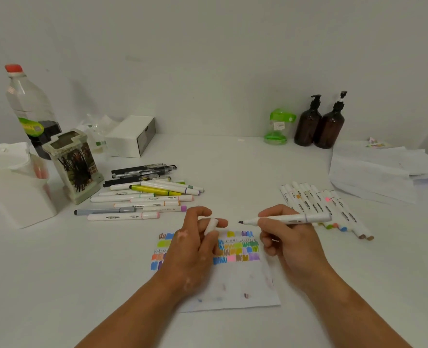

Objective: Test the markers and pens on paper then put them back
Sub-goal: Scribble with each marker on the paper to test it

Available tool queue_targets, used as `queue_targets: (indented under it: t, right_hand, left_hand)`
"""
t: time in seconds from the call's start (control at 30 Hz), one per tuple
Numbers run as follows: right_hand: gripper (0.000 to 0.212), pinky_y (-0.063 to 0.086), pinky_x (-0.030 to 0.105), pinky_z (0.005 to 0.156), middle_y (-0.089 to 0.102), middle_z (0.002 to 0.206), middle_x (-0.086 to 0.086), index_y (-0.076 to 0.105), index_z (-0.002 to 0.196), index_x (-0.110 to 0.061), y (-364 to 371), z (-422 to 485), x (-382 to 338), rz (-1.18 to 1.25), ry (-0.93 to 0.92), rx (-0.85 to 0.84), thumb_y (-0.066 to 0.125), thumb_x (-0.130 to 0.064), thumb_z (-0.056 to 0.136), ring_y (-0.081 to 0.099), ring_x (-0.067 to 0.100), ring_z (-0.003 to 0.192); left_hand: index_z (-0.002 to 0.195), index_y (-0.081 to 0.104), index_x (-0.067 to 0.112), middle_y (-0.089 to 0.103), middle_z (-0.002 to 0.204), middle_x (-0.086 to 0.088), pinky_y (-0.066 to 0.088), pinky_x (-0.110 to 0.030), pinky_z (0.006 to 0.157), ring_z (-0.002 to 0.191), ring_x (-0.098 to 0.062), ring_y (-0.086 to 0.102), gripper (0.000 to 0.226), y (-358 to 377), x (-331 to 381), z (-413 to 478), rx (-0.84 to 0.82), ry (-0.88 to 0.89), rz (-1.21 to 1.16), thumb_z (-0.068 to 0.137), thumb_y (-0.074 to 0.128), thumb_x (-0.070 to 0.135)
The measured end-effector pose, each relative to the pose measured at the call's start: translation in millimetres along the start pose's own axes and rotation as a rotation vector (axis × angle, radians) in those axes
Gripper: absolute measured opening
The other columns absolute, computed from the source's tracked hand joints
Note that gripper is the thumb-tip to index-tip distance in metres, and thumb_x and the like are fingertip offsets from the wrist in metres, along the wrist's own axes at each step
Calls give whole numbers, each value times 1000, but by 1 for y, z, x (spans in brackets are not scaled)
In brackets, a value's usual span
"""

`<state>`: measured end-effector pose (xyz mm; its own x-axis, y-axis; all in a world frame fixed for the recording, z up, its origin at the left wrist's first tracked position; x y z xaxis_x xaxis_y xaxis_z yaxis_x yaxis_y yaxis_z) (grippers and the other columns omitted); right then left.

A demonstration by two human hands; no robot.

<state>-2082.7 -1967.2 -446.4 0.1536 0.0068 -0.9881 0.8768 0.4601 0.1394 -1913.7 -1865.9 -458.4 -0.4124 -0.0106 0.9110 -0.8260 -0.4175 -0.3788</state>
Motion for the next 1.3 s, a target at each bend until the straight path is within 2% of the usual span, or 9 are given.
queue_targets:
  t: [0.1,0.2,0.33,0.57,0.7,0.9,1.03,1.17,1.3]
  right_hand:
    - [22,41,23,42,56,59,11,72,73,-15,1,-3,13,193,74,-14,61,-2,86,51,16,51]
    - [27,39,23,39,57,58,13,68,70,-15,-9,-4,14,192,63,11,58,2,89,50,18,47]
    - [8,37,22,39,57,58,16,65,69,-13,-8,-5,8,125,0,-4,64,-11,77,48,19,44]
    - [5,44,28,43,67,69,21,69,79,-12,9,-10,8,-51,-68,-140,70,-18,80,60,26,54]
    - [18,47,31,47,69,73,23,72,86,-15,11,-13,7,-88,-82,-159,76,-31,78,62,31,59]
    - [23,53,32,55,68,69,20,74,92,-16,12,-13,9,-126,-85,-187,79,-34,80,63,32,59]
    - [31,52,32,54,68,71,20,76,98,-16,9,-13,7,-125,-83,-188,79,-39,77,63,30,61]
    - [41,46,30,49,69,77,22,78,100,-5,-12,-11,2,55,20,-179,72,-38,76,59,25,62]
    - [23,49,27,54,77,92,14,78,107,-22,-25,-24,-3,-311,212,-347,70,-28,86,62,18,69]
  left_hand:
    - [107,52,29,73,105,19,55,-17,66,79,-6,71,10,1,0,-1,-37,-23,-56,99,56,23]
    - [103,63,37,72,95,22,55,-15,66,86,-2,70,15,4,3,-3,-82,6,-9,89,59,43]
    - [103,63,48,67,93,27,52,-10,66,92,8,64,23,3,8,-4,-66,51,79,82,54,53]
    - [115,69,37,65,93,23,46,-6,67,89,9,60,23,6,9,-4,-68,115,168,93,62,36]
    - [117,69,34,67,94,23,45,-7,69,91,5,61,35,7,14,-6,-90,170,168,91,51,47]
    - [114,69,33,67,96,20,50,-15,74,93,-5,62,20,9,16,-5,-116,223,189,99,55,32]
    - [115,66,35,64,94,22,45,-9,72,92,0,59,19,9,16,-4,-90,199,150,99,56,30]
    - [112,66,38,60,86,28,43,-7,68,87,4,57,18,10,13,-1,-74,147,114,100,56,28]
    - [113,66,38,62,92,22,46,-10,73,91,2,56,19,15,10,-1,-108,164,172,99,57,28]
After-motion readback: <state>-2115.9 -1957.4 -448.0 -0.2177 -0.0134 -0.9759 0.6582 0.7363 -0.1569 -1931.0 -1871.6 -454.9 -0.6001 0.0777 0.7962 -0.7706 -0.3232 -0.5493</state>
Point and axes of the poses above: each hand's wrist, its own z-axis towards the middle knuckle, its own y-axis out of the palm, x = y × z, the point moved 8 cm from there along z, towards the middle knuckle
